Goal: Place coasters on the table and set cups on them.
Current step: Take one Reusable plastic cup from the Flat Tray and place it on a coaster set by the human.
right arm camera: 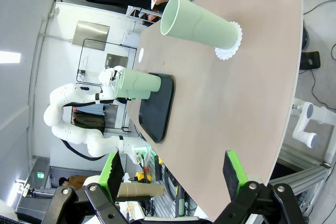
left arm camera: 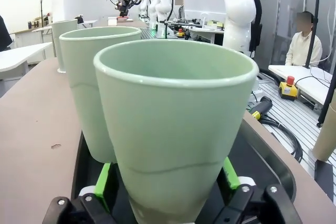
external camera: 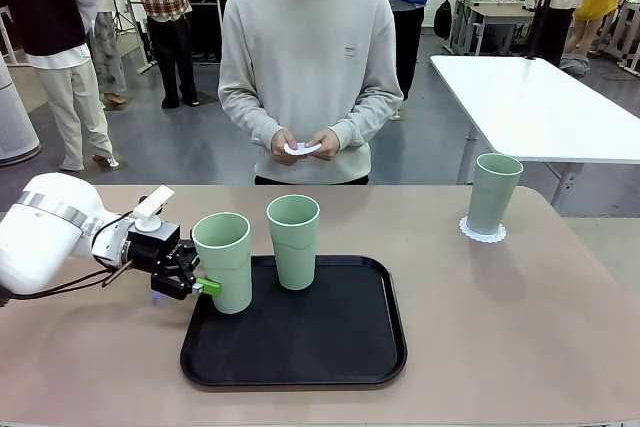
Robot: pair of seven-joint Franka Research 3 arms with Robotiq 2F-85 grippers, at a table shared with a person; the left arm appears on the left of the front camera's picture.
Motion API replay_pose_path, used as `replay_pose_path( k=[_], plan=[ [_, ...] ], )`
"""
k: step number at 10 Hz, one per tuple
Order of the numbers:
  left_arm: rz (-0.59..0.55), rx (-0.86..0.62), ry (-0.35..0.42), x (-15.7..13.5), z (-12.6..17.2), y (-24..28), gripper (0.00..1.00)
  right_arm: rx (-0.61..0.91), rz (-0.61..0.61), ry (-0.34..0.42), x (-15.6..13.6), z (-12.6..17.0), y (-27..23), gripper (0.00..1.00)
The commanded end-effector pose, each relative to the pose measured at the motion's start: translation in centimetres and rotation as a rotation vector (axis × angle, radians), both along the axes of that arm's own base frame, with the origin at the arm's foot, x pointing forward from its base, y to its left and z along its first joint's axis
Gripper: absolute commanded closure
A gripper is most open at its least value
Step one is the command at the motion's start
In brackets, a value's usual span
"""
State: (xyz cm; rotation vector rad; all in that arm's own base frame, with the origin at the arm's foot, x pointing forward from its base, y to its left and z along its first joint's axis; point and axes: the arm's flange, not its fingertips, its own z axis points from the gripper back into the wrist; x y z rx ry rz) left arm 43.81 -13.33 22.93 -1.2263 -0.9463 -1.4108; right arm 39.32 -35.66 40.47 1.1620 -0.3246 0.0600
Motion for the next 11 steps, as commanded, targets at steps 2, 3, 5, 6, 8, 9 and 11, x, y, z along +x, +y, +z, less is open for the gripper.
replay_pose_path(
  k=[2, 3, 5, 6, 8, 9, 11],
  plan=[
    [0.005, -0.009, -0.009, 0.5, -0.3, -1.0, 0.60, 0.005, 0.010, 0.001, 0.0, 0.0, -0.1, 0.00],
    [0.001, -0.010, -0.009, 0.4, -0.1, -0.7, 1.00, 0.005, 0.010, 0.001, 0.0, 0.0, -0.1, 0.00],
    [-0.011, -0.020, -0.018, 0.0, 0.6, 0.0, 1.00, 0.005, 0.010, 0.001, 0.0, 0.0, -0.1, 0.00],
    [-0.014, -0.027, -0.031, -0.4, 1.5, 0.5, 0.71, 0.005, 0.010, 0.001, 0.0, 0.0, -0.1, 0.00],
    [0.035, -0.031, -0.025, -2.1, 6.0, 1.6, 0.72, 0.005, 0.010, 0.001, 0.0, 0.0, -0.1, 0.00],
    [0.074, -0.051, -0.030, -3.6, 10.5, 2.1, 0.72, 0.005, 0.010, 0.001, 0.0, 0.0, -0.1, 0.00],
    [0.137, -0.068, -0.055, -5.7, 17.7, 2.2, 0.72, 0.005, 0.010, 0.001, 0.0, 0.0, -0.1, 0.00]
  ],
)
